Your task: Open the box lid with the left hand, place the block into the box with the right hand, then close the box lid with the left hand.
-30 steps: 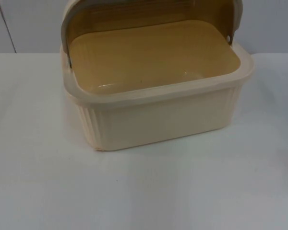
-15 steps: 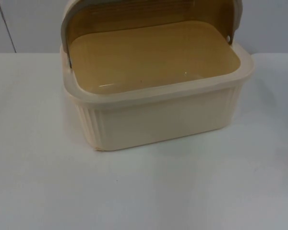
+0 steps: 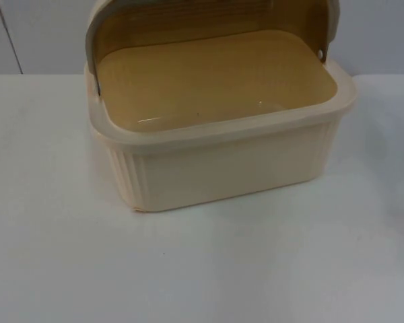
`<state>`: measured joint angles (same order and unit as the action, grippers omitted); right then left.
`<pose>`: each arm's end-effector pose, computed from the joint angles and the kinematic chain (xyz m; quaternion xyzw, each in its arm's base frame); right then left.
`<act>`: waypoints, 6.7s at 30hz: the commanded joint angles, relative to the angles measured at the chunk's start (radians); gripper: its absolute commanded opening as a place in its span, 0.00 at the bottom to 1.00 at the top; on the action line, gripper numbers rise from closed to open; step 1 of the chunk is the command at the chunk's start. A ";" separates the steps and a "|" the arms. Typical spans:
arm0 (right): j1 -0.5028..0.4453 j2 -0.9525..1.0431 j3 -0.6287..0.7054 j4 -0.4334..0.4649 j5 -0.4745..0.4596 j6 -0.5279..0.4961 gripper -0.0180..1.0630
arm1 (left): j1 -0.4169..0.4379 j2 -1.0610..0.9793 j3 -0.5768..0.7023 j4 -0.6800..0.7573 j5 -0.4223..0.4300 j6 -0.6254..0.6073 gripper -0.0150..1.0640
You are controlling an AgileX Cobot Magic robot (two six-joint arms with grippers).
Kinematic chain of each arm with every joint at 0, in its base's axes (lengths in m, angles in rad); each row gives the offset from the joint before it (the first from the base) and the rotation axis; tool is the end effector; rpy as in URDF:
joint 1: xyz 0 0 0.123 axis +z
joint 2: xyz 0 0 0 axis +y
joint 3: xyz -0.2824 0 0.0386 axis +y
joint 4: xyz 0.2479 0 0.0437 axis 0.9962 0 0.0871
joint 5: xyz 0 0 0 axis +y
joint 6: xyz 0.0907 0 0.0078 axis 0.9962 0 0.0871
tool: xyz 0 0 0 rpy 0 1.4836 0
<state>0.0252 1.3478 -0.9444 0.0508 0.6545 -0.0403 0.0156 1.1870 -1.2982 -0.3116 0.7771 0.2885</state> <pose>0.2715 0.0097 0.2747 -0.0166 0.9550 0.0185 0.2956 0.2474 -0.0157 0.4234 0.0731 0.8669 -0.0754 0.4872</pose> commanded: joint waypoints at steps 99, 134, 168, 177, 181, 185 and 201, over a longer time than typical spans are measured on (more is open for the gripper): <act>0.385 -0.199 -0.091 0.233 -0.033 -0.625 0.02 | -0.005 0.041 -0.002 0.001 0.020 -0.005 0.99; 0.480 0.436 -0.236 0.468 -0.622 -0.659 0.02 | -0.005 0.041 -0.002 0.015 0.018 -0.005 0.99; 0.498 0.602 -0.273 0.479 -0.791 -0.600 0.56 | -0.005 0.041 -0.002 0.035 0.029 -0.005 0.99; 0.498 0.593 -0.273 0.479 -0.743 -0.600 0.99 | -0.005 0.041 -0.002 0.039 0.032 -0.005 0.99; 0.498 0.555 -0.273 0.477 -0.662 -0.600 0.99 | -0.005 0.041 -0.002 0.039 0.032 -0.005 0.99; 0.498 0.503 -0.273 0.479 -0.565 -0.590 0.99 | -0.005 0.041 -0.002 0.039 0.039 -0.005 0.99; 0.519 0.162 -0.092 -0.153 -0.065 0.040 0.99 | -0.005 0.041 -0.002 0.037 0.056 -0.005 0.99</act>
<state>0.5509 1.5866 -1.0812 -0.0969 0.5936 -0.0341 0.0156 1.2282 -1.2982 -0.2787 0.8278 0.2885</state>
